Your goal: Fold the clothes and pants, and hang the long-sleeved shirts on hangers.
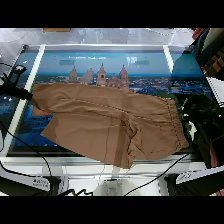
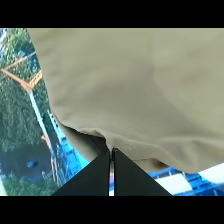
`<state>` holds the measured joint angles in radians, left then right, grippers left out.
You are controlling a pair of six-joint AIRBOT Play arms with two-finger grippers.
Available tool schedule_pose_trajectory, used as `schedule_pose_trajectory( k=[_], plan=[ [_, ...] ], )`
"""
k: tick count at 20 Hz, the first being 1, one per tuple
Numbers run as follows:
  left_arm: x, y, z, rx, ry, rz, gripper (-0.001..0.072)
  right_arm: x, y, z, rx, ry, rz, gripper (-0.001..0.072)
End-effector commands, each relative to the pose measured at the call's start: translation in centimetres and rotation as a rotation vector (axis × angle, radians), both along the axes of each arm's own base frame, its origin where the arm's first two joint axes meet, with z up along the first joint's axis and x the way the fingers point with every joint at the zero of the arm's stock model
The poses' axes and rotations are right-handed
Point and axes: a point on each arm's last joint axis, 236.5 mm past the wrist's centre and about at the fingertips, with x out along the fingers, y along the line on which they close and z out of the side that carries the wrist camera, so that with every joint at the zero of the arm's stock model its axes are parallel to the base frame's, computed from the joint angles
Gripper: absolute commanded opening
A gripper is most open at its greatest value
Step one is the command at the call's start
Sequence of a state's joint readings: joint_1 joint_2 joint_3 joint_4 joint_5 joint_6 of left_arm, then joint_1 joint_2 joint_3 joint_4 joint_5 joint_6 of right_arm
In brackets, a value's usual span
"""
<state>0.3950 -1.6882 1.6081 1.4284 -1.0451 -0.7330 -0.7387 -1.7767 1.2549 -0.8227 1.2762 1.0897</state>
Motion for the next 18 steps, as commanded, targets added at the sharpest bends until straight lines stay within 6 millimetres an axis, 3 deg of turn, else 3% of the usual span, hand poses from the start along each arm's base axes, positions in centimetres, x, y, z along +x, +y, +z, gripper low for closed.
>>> schedule_pose_trajectory(
  k=[1,7,8,9,11,12,15,18],
  plan=[
    [1.1,-0.7,0.3,0.015,-0.033,-0.017,0.0013,1.1,1.3,-2.0,0.012,-0.014,0.023,0.0568],
    [2.8,-0.5,1.3,0.049,-0.111,-0.017,0.0013,2.8,6.4,-1.9,0.009,-0.082,0.196,0.0560],
    [3.0,-0.5,1.4,0.052,-0.118,-0.018,0.0013,3.2,6.8,-1.7,-0.004,-0.104,0.226,0.0536],
    [3.1,-0.5,1.5,0.055,-0.124,-0.018,0.0013,3.8,6.9,-1.3,-0.021,-0.128,0.248,0.0431],
    [3.4,-0.4,1.7,0.059,-0.139,-0.016,0.0013,5.6,6.5,0.2,-0.060,-0.180,0.265,0.0121],
    [3.5,-0.4,1.8,0.060,-0.143,-0.015,0.0013,6.8,5.7,1.3,-0.093,-0.216,0.263,0.0028],
    [5.4,0.1,3.3,0.083,-0.244,0.000,0.0012,10.9,3.0,4.9,-0.200,-0.323,0.214,0.0025],
    [9.3,-0.8,7.3,0.008,-0.485,0.072,0.0011,14.7,0.1,8.3,-0.293,-0.414,0.096,0.0025]
  ],
)
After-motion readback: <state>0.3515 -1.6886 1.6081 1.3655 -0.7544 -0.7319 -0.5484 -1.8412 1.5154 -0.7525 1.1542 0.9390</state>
